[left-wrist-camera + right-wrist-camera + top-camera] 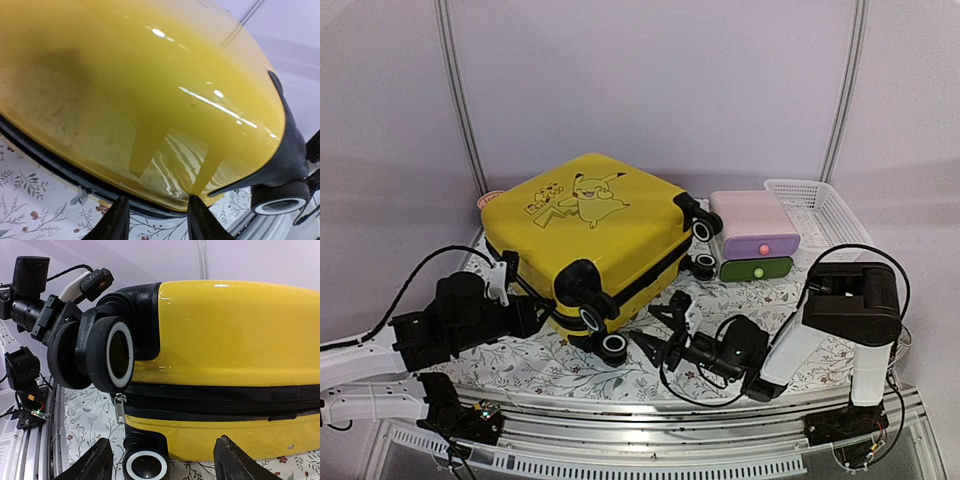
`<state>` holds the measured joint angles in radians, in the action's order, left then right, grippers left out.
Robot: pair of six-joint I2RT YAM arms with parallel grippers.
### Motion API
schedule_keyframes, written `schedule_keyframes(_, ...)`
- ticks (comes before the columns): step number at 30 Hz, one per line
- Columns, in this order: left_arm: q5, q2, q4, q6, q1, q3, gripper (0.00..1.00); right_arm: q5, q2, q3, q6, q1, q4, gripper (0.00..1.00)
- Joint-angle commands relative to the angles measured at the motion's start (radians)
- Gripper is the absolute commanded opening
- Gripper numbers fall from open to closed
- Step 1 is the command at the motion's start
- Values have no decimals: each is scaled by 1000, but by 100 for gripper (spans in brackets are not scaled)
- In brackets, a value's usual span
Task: Open, take out, and arrange the luggage
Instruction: Unzip the zipper of the luggage, then adjust the luggage at the center of the board.
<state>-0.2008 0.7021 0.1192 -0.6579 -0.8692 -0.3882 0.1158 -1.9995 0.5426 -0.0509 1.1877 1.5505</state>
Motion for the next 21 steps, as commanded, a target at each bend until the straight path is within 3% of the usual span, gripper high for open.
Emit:
schedule_keyframes(1,118,48,-156,27,-17,-19,41,80,-74,68,67,44,129,71)
schedule_keyframes(4,159,99,-220,40,-22,-22,40,149,-103,118,99,78,92,70)
schedule_keyframes(13,233,253,-371,64,-54,-57,39,170,-132,178,66,84,-8,62)
schedule_keyframes(21,225,261,-393,70,-62,-52,39,276,-193,193,56,83,5,54)
